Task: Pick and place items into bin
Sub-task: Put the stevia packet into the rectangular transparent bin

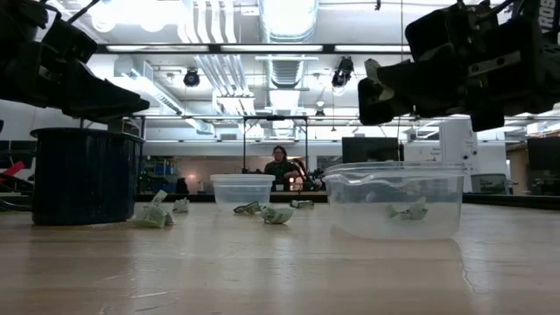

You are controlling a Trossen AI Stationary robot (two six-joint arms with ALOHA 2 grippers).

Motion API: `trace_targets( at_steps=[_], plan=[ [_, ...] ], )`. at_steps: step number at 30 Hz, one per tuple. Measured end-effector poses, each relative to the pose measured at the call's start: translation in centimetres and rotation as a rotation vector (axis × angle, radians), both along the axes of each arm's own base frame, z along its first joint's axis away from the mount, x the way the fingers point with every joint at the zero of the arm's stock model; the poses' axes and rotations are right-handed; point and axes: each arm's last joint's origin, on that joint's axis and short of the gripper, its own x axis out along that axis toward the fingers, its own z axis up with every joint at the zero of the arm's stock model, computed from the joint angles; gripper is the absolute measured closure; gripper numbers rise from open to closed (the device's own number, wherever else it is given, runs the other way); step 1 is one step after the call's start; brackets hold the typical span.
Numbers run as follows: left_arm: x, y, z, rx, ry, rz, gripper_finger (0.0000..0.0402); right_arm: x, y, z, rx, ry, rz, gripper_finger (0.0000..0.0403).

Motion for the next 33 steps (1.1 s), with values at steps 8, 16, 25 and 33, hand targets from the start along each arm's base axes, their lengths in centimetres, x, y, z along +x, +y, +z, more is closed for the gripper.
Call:
trace_targets(
  at_steps=[8,16,25,33],
  plan=[
    [0.0,0.0,0.0,0.0,0.003,0.0,0.024,0.9,0.0,0.3,-0.002,0.025,-0.001,0.039],
    [0.0,0.0,0.0,0.001,0.003,0.0,0.024,2.2,0.1,0.2,-0.007,0.131,-0.001,0.039],
    [0.0,0.0,0.0,0.001,0.003,0.0,0.024,2.5,0.1,0.1,0.008,0.174,0.0,0.0374],
    [0.0,0.0,0.0,0.001,0.003,0.0,0.024,2.5,0.1,0.1,0.025,0.184,-0.006,0.0294]
  ],
)
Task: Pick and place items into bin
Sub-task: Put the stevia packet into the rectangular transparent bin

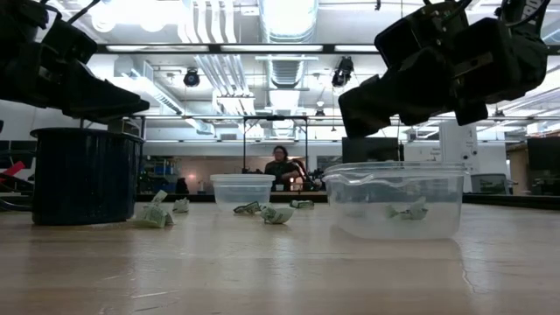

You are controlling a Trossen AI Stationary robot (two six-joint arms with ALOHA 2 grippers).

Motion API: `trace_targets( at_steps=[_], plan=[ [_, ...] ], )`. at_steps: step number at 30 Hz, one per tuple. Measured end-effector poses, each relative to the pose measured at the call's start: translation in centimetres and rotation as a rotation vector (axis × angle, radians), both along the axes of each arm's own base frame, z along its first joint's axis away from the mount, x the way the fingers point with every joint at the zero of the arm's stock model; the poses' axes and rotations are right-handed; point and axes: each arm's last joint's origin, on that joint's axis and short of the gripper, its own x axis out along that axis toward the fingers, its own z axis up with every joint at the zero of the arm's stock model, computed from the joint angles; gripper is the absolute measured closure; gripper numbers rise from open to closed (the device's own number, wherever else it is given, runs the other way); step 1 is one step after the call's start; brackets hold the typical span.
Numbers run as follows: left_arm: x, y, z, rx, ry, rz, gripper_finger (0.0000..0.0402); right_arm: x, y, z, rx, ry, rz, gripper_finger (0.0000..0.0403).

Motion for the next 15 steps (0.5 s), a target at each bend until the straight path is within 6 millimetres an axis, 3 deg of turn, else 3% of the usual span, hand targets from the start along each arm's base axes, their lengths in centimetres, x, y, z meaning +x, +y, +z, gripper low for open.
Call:
trace_targets(
  at_steps=[9,15],
  plan=[
    [0.0,0.0,0.0,0.0,0.0,0.0,0.024,0.0,0.0,0.0,0.037,0.024,-0.01,0.0212],
    [0.0,0.0,0.0,0.0,0.0,0.0,0.024,0.01,-0.11,-0.01,0.031,0.021,-0.015,0.0184]
  ],
)
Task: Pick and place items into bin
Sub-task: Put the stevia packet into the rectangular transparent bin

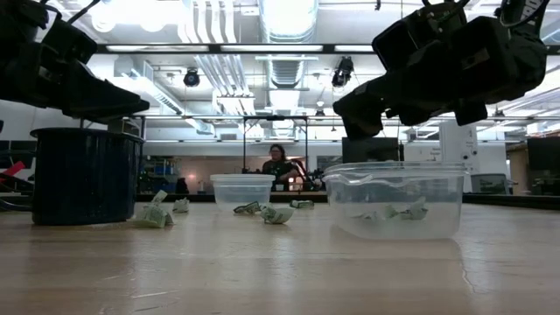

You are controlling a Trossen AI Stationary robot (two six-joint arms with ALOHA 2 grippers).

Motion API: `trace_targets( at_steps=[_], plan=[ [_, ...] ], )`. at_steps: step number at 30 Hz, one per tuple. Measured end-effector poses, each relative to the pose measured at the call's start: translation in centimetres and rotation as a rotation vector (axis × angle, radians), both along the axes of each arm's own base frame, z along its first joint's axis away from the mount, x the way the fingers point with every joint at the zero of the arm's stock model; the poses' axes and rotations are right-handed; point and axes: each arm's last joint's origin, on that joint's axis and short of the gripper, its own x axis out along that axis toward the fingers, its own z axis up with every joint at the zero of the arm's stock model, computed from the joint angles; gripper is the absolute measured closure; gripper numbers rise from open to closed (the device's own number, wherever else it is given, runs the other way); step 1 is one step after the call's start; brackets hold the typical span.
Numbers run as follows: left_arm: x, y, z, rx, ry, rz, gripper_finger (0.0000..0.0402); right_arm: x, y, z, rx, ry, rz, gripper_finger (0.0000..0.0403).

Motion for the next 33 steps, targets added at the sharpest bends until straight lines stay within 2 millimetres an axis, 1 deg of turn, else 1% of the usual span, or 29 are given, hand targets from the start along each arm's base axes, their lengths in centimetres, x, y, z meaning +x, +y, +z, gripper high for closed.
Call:
trace_targets(
  at_steps=[4,7,9,14,17,20,23,27,30,33],
  plan=[
    [0.0,0.0,0.0,0.0,0.0,0.0,0.024,0.4,0.0,0.4,-0.032,-0.036,0.009,0.0182],
    [0.0,0.0,0.0,0.0,0.0,0.0,0.024,0.9,0.0,0.9,-0.022,-0.052,-0.005,0.0185],
    [0.0,0.0,0.0,0.0,0.0,0.0,0.024,1.3,-0.1,1.2,-0.006,-0.047,-0.092,0.0189],
    [0.0,0.0,0.0,0.0,0.0,0.0,0.024,2.5,-1.8,2.2,0.018,-0.029,-0.436,0.0196],
    [0.0,0.0,0.0,0.0,0.0,0.0,0.024,3.2,-3.3,2.6,0.061,0.058,-0.61,0.02],
    [0.0,0.0,0.0,0.0,0.0,0.0,0.024,3.9,-4.9,2.7,0.125,0.197,-0.742,0.0202],
    [0.0,0.0,0.0,0.0,0.0,0.0,0.024,4.5,-6.7,3.1,0.167,0.372,-0.841,0.0202],
    [0.0,0.0,0.0,0.0,0.0,0.0,0.024,4.9,-9.1,4.5,0.146,0.549,-0.937,0.0202],
    [0.0,0.0,0.0,0.0,0.0,0.0,0.024,5.3,-10.2,6.1,0.132,0.579,-1.008,0.0202],
    [0.0,0.0,0.0,0.0,0.0,0.0,0.024,5.8,-10.6,7.4,0.117,0.561,-1.044,0.0202]
  ],
)
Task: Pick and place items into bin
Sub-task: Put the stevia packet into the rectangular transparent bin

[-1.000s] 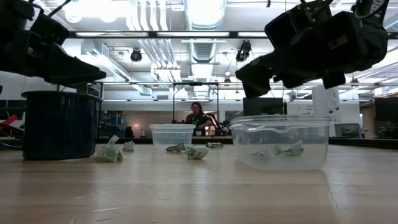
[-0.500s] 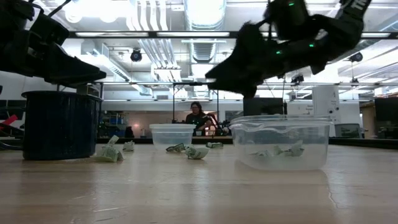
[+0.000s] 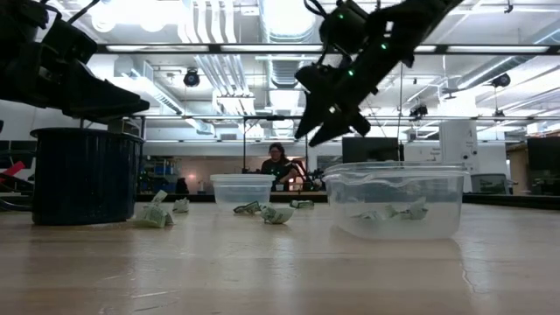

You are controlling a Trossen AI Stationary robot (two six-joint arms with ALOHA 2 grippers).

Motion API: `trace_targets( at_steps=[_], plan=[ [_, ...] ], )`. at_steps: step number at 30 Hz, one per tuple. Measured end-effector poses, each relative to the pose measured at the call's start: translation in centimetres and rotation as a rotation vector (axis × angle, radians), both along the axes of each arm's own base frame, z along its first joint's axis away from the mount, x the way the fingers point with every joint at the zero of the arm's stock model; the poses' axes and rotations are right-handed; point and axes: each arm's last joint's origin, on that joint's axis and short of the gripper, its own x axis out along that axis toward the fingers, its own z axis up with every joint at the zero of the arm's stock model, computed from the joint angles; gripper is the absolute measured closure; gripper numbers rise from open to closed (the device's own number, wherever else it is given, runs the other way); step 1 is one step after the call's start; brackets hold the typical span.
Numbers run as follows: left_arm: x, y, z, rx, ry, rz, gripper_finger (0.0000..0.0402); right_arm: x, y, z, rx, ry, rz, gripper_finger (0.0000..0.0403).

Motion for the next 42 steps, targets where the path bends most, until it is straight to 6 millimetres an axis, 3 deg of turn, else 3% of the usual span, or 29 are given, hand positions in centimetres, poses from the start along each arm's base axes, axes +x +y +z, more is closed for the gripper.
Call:
trace_targets(
  at_steps=[5,9,19,30,42],
  plan=[
    [0.0,0.0,0.0,0.0,0.0,0.0,0.024,1.0,-0.4,1.7,-0.017,0.052,-0.011,0.0202],
    [0.0,0.0,0.0,0.0,0.002,0.0,0.024,1.9,-0.8,1.5,-0.027,0.154,-0.048,0.0202],
    [0.0,0.0,0.0,0.0,0.0,0.0,0.024,4.4,-2.9,-1.7,0.003,0.301,-0.026,0.0202],
    [0.0,0.0,0.0,0.0,0.0,0.0,0.024,4.9,-4.5,-5.5,0.092,0.378,-0.026,0.0202],
    [0.0,0.0,0.0,0.0,0.001,0.0,0.024,5.0,-5.2,-6.9,0.105,0.392,-0.049,0.0202]
  ],
)
